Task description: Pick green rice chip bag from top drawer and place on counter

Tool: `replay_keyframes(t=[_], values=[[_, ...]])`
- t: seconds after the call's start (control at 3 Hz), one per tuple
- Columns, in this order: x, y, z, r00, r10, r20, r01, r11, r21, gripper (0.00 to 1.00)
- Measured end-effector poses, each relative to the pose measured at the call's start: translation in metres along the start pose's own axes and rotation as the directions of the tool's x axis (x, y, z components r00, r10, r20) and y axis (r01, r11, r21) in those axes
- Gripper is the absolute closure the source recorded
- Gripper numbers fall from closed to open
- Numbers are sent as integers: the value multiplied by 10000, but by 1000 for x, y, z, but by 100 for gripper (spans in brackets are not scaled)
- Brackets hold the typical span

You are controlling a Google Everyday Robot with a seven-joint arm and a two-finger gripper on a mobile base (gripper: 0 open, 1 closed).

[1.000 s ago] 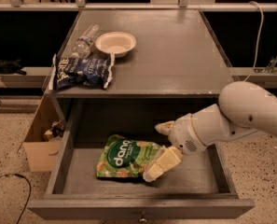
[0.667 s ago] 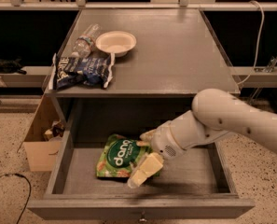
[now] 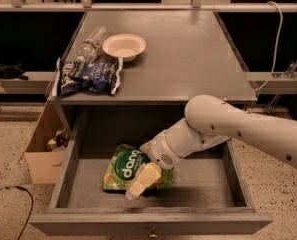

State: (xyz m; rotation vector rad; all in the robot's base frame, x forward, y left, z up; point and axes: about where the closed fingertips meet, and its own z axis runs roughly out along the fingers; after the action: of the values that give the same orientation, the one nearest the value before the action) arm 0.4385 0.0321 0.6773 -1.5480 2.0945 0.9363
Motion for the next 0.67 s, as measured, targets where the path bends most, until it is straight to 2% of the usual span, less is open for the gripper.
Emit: replay_keyframes(t=[0.67], values=[[22, -34, -11, 9988, 16, -481, -2, 9996, 291, 0]])
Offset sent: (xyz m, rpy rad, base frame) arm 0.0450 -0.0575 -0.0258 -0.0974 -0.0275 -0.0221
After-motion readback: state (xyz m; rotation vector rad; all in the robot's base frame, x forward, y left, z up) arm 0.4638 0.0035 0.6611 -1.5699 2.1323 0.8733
